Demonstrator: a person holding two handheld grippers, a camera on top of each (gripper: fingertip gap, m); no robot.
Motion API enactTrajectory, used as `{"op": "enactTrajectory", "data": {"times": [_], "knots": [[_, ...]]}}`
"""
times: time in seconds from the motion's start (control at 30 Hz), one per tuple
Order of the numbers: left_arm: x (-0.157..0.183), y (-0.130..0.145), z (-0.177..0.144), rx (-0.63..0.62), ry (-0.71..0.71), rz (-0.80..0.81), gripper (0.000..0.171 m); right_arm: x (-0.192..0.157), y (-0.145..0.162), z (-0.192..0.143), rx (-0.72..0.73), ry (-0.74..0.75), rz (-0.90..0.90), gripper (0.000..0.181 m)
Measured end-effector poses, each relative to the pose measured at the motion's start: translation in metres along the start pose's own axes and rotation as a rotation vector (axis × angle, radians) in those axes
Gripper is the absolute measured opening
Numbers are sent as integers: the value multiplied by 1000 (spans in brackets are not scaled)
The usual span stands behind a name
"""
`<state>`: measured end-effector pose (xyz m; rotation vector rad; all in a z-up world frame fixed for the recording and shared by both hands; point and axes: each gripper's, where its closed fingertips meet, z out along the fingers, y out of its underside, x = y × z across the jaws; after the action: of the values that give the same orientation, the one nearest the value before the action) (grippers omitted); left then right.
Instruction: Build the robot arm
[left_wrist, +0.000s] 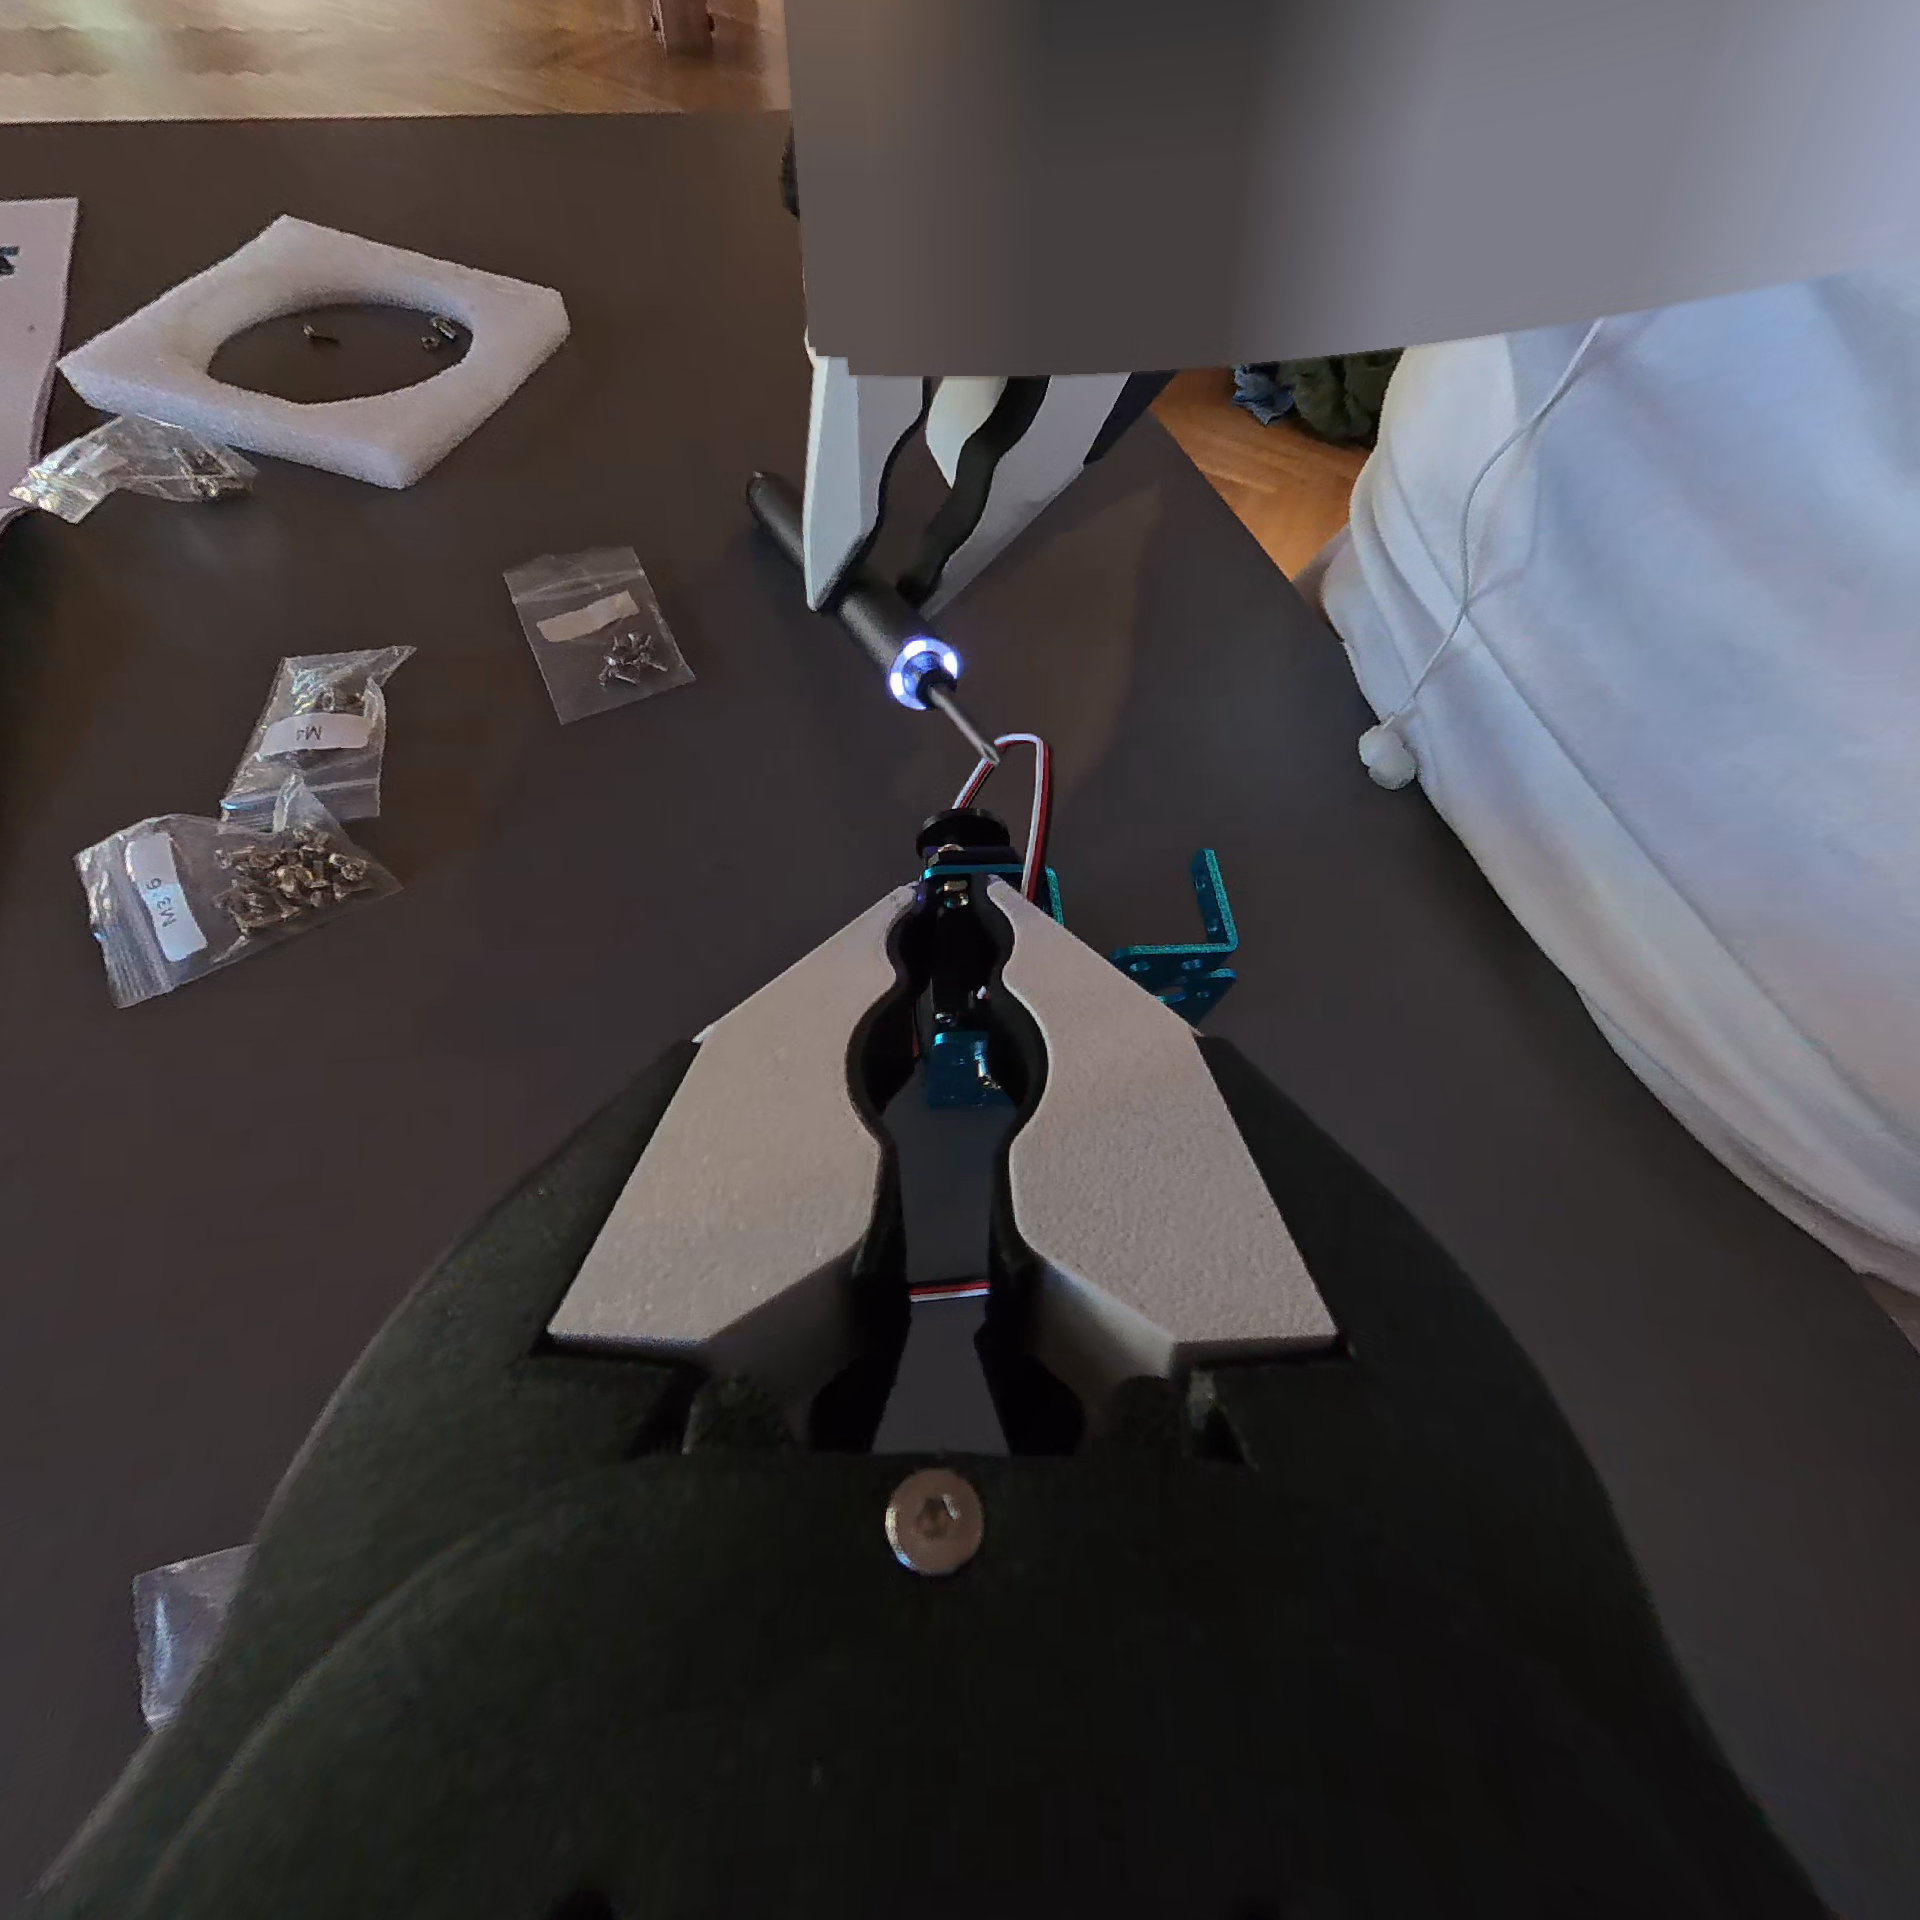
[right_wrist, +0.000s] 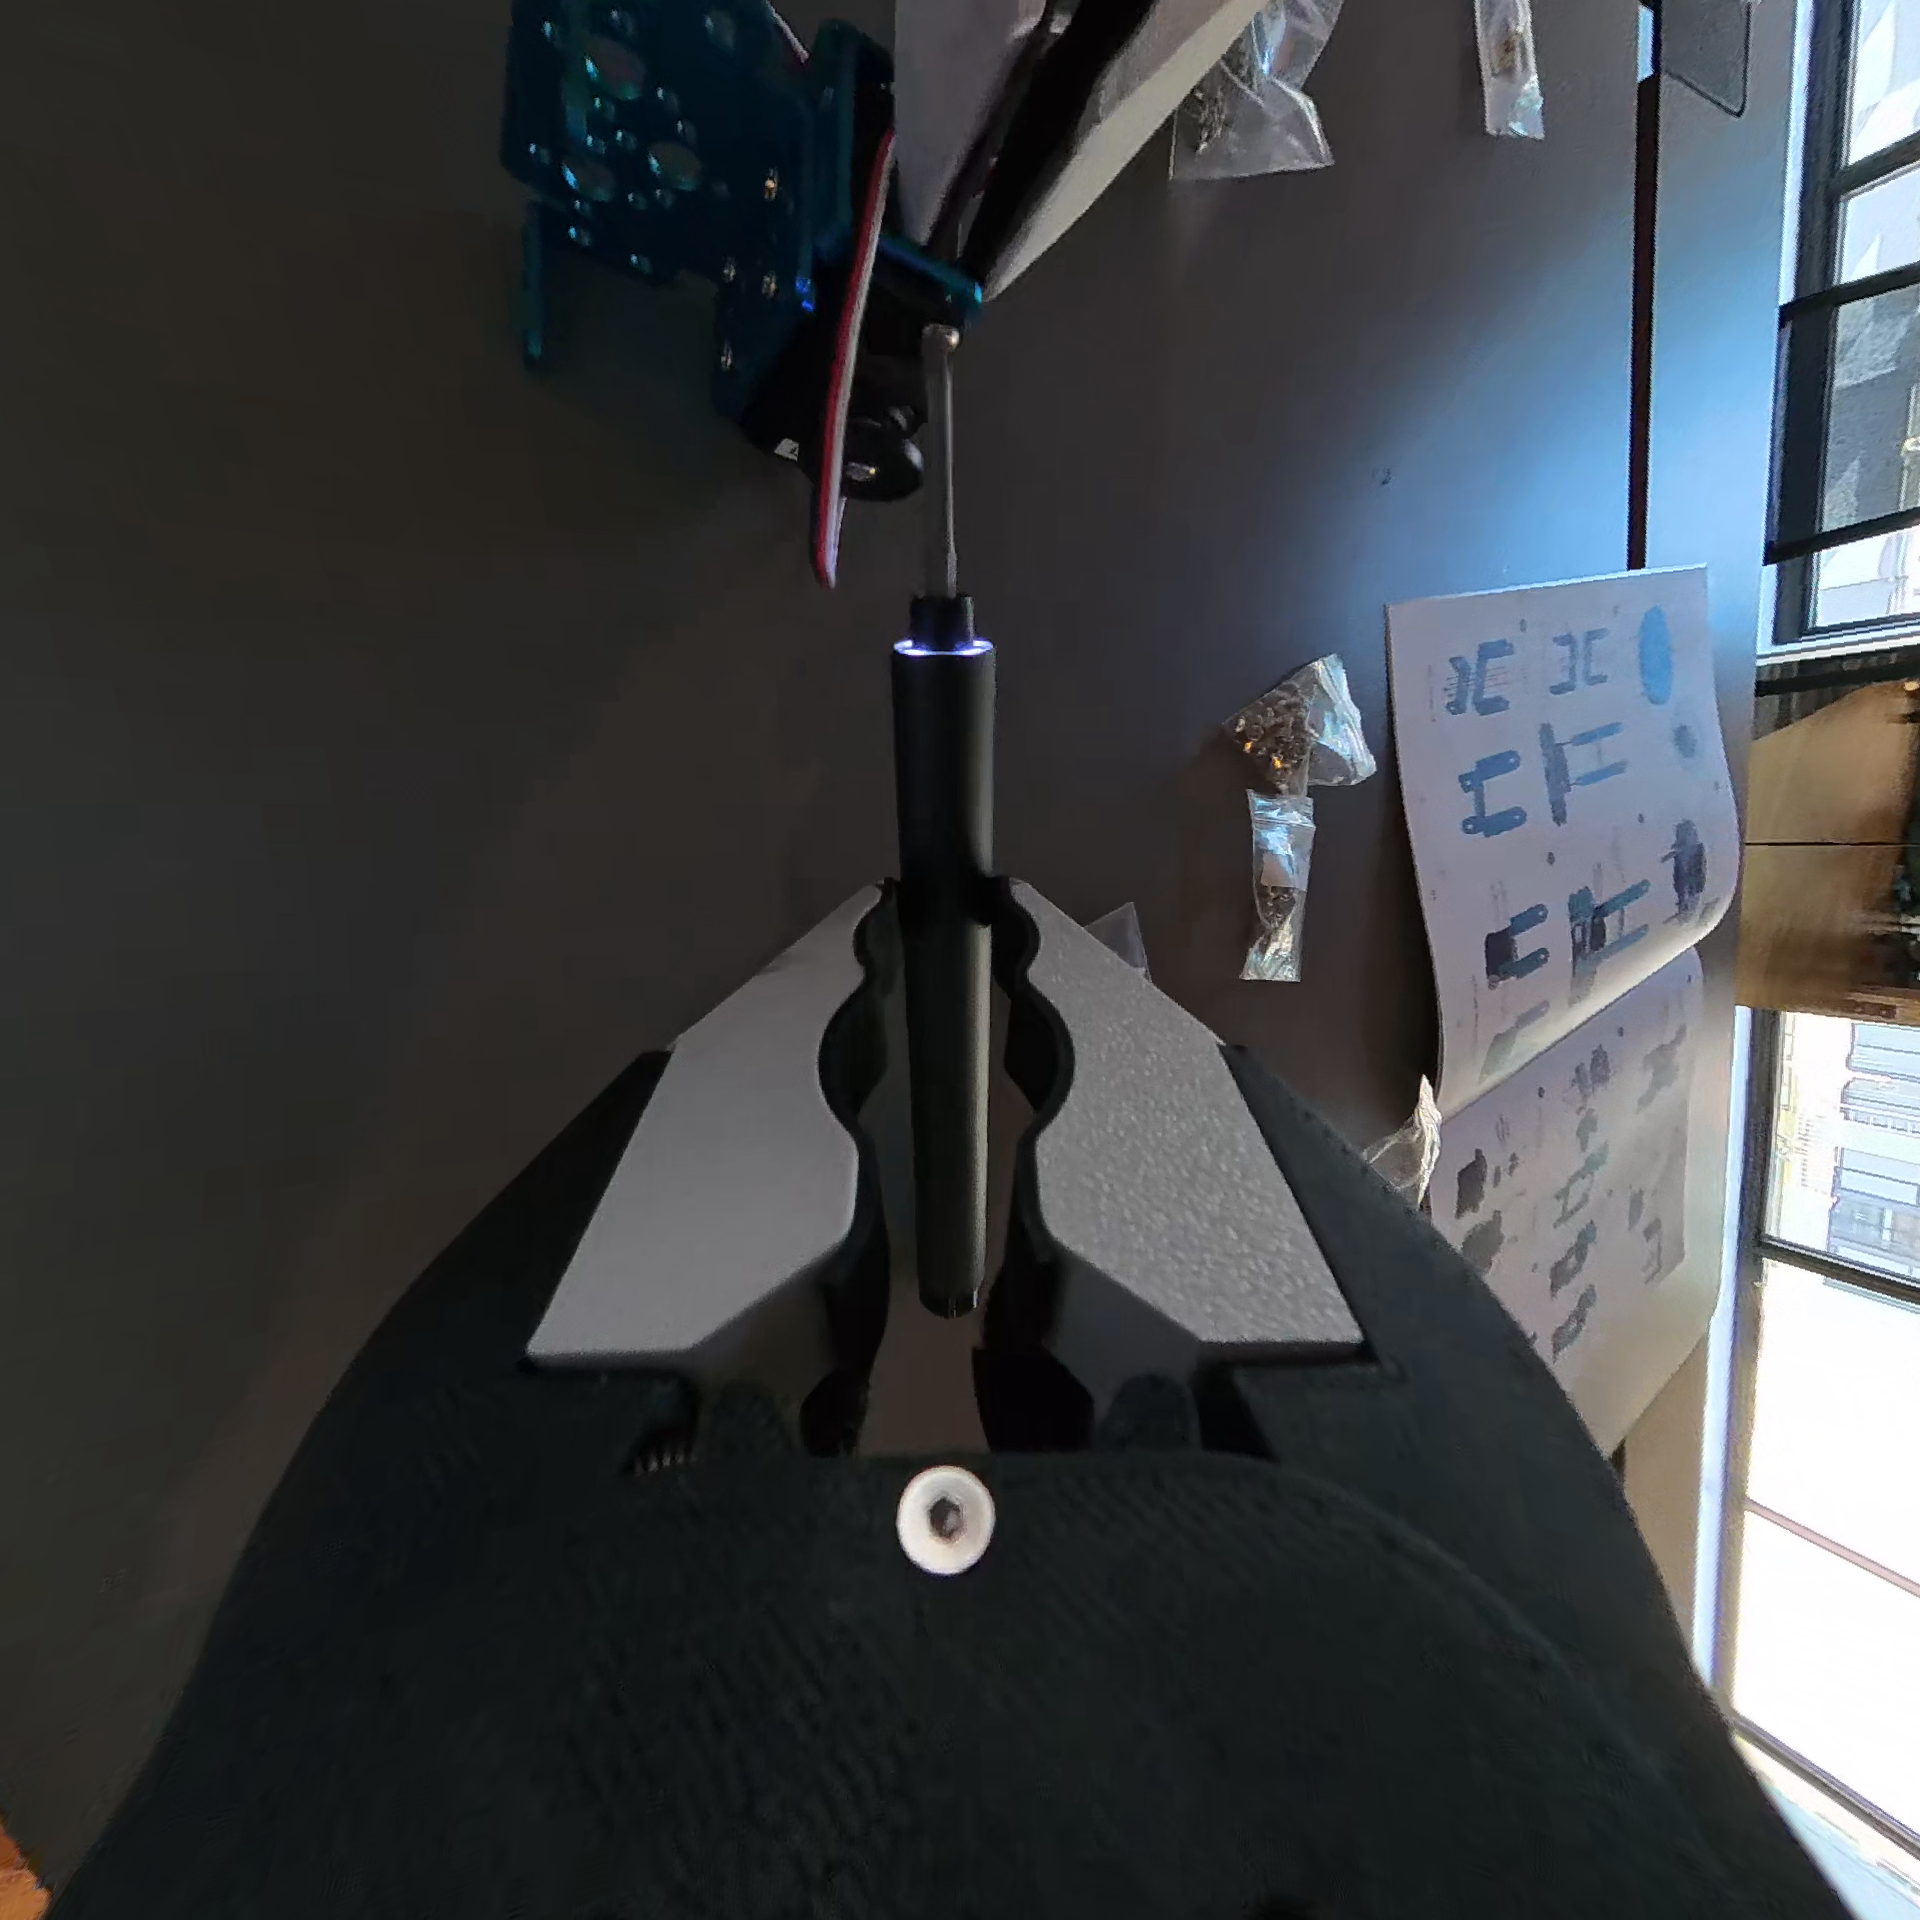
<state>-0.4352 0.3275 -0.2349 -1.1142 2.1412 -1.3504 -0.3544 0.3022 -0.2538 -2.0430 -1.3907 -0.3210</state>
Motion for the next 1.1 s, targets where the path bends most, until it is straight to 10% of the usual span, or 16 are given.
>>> {"op": "enactTrajectory", "data": {"times": [1.1], "knots": [[-6, -5, 8, 9, -88, 14, 5, -6, 12, 3, -257, -74, 53, 17]]}}
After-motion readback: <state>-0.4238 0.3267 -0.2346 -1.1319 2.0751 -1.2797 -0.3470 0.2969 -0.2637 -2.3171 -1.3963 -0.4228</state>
